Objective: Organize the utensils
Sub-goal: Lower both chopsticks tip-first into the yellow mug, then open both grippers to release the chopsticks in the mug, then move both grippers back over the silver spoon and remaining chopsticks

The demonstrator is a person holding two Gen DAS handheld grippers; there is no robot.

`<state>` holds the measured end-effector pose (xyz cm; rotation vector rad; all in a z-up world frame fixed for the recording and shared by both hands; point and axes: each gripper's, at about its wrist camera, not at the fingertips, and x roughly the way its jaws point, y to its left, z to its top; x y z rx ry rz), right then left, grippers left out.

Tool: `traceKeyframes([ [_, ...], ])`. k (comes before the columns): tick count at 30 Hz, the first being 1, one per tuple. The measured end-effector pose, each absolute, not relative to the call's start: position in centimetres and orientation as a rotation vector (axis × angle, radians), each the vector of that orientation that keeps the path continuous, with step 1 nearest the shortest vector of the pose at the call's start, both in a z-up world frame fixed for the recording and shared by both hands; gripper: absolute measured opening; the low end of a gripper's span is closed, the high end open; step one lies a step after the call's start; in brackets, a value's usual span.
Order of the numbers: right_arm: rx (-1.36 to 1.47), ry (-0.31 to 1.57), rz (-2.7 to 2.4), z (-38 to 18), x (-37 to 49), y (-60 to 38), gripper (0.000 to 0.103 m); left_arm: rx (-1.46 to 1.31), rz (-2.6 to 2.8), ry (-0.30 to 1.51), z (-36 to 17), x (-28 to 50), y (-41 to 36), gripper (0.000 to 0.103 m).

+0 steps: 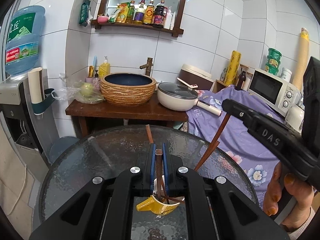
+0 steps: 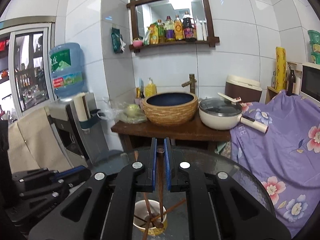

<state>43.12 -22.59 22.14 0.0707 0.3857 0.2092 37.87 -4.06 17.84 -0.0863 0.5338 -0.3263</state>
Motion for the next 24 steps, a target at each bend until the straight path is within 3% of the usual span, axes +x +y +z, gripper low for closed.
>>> traceKeyframes([
  [7,0.042,0.422,0.21,20.4,43.3,-22.9,0.009,-0.082,-0.335,0.555,16.2,37.8,-3.6,0.008],
  [8,0.045,0.42,0.209,20.3,43.2,-23.1,0.018,-0.073,-0.333,0.559,15.9,37.7,-3.5,0.009],
  [9,0.053,0.418,0.207,20.3,43.1,-23.3,0.039,-0.072,-0.332,0.56,15.7,37.6,-3.4,0.017],
  [10,0.063,0.408,0.203,20.4,42.9,-23.6,0.051,-0.073,-0.332,0.56,15.6,37.5,-3.3,0.03],
  [11,0.076,0.385,0.197,20.5,42.5,-23.8,0.06,-0.082,-0.331,0.554,15.5,37.3,-3.0,0.038],
  [12,0.086,0.361,0.194,20.7,42.0,-24.2,0.06,-0.091,-0.33,0.546,15.4,37.0,-2.8,0.046],
  [15,0.095,0.338,0.211,21.2,40.7,-24.6,0.06,-0.08,-0.325,0.525,15.3,36.2,-2.5,0.051],
  [21,0.051,0.268,0.22,21.4,35.6,-25.3,0.065,-0.096,-0.297,0.435,15.1,32.4,-0.6,0.081],
  [24,0.049,0.279,0.202,20.0,32.4,-26.1,0.067,-0.112,-0.291,0.4,14.2,29.5,0.6,0.088],
])
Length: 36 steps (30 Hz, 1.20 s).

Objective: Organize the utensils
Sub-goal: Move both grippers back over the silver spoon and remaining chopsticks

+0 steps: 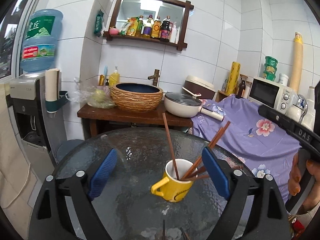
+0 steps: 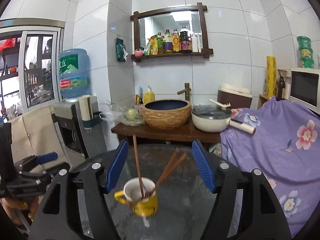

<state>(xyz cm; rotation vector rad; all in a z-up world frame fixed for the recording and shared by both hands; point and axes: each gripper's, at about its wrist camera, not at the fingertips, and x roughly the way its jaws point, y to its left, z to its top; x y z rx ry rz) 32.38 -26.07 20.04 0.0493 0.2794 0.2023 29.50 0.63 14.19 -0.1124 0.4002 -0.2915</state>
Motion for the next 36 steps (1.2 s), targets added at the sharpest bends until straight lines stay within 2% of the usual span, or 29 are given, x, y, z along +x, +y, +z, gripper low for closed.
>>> traceKeyframes([
  [6,-0.053,0.334,0.22,13.7,25.0,-25.1,0.067,-0.092,-0.282,0.401,10.7,24.1,1.2,0.096],
  [15,-0.151,0.432,0.242,4.1,16.7,-22.3,0.066,-0.012,-0.26,0.483,4.3,18.2,0.6,0.096],
  [21,-0.069,0.573,0.282,-1.2,13.0,-22.5,0.066,-0.01,-0.219,0.509,1.7,15.1,1.0,0.096],
  [29,-0.066,0.615,0.305,-3.6,9.3,-21.0,0.065,-0.056,-0.193,0.534,-0.4,12.2,1.4,0.096],
  [36,-0.013,0.687,0.304,-5.6,8.2,-20.8,0.053,-0.075,-0.191,0.577,-2.1,10.8,1.1,0.096],
])
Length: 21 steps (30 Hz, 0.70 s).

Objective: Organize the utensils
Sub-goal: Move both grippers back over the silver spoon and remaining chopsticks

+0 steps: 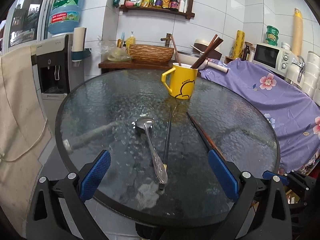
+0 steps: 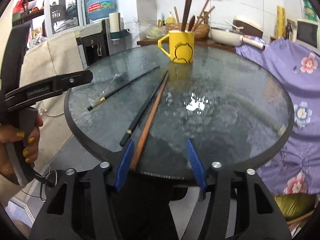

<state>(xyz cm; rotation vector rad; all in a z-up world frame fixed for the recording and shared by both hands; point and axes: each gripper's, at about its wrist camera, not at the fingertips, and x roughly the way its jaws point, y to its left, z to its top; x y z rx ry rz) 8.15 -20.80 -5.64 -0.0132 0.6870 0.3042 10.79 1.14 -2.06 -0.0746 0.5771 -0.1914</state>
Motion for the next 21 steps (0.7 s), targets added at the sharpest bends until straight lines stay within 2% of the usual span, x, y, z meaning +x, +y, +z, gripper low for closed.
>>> traceKeyframes([
  [7,-0.041,0.682,0.296,-6.2,7.4,-19.6,0.05,-0.036,-0.179,0.563,-2.5,9.3,0.2,0.095],
  [11,-0.055,0.675,0.294,-6.2,7.2,-19.4,0.039,-0.032,-0.187,0.563,-2.9,8.7,-0.4,0.095],
  [21,-0.041,0.668,0.27,-6.2,7.2,-21.1,0.014,-0.003,-0.267,0.594,-4.1,7.8,-2.8,0.084],
])
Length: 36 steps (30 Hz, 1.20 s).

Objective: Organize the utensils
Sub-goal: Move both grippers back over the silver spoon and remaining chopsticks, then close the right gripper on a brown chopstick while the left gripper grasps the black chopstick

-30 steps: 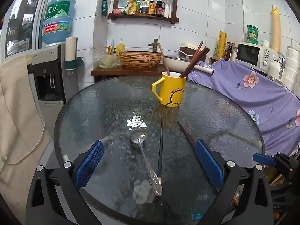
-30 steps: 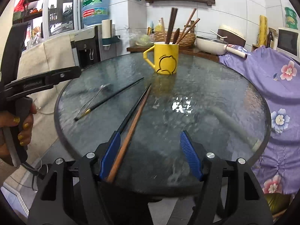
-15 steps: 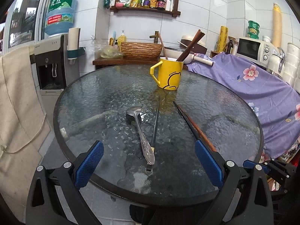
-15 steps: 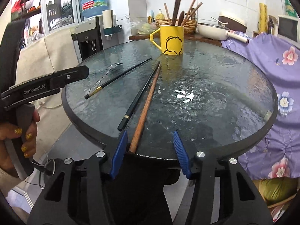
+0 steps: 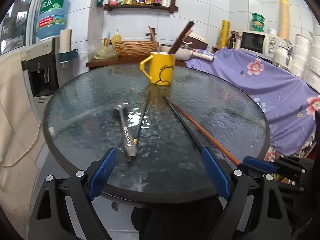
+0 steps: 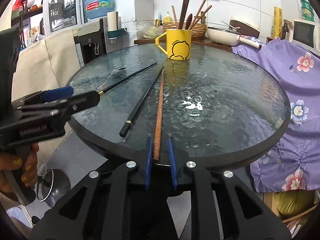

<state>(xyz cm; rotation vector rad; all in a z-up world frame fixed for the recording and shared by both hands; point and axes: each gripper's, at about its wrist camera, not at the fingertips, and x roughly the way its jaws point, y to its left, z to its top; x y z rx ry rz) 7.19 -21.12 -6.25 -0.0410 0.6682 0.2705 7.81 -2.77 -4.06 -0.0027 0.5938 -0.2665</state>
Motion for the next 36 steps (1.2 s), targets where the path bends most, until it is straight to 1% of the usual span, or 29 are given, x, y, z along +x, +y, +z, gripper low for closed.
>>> traceKeyframes([
  [2,-0.042,0.666,0.269,-6.3,7.3,-21.4,0.01,0.009,-0.279,0.596,-4.2,7.7,-3.3,0.084],
  [5,-0.044,0.661,0.266,-6.3,7.4,-21.9,0.008,0.028,-0.298,0.591,-4.4,7.4,-4.2,0.083],
  [15,-0.005,0.66,0.257,-6.3,8.0,-24.1,0.008,0.074,-0.359,0.618,-5.7,7.1,-7.1,0.078],
  [17,-0.001,0.659,0.257,-6.3,8.0,-24.3,0.008,0.078,-0.364,0.621,-5.9,7.1,-7.5,0.075],
  [21,0.006,0.653,0.258,-6.3,8.0,-24.5,0.008,0.095,-0.371,0.637,-6.4,7.5,-8.5,0.065],
  [29,0.011,0.646,0.257,-6.4,7.9,-24.8,0.008,0.128,-0.353,0.621,-6.7,7.7,-9.5,0.054],
  [31,0.01,0.641,0.255,-6.4,8.0,-24.7,0.008,0.135,-0.352,0.617,-6.7,7.8,-9.8,0.045],
  [35,0.007,0.632,0.252,-6.5,7.9,-24.5,0.008,0.134,-0.34,0.606,-6.7,7.7,-10.0,0.04],
  [36,0.002,0.628,0.25,-6.5,7.8,-24.5,0.008,0.135,-0.338,0.601,-6.7,7.6,-10.1,0.037],
])
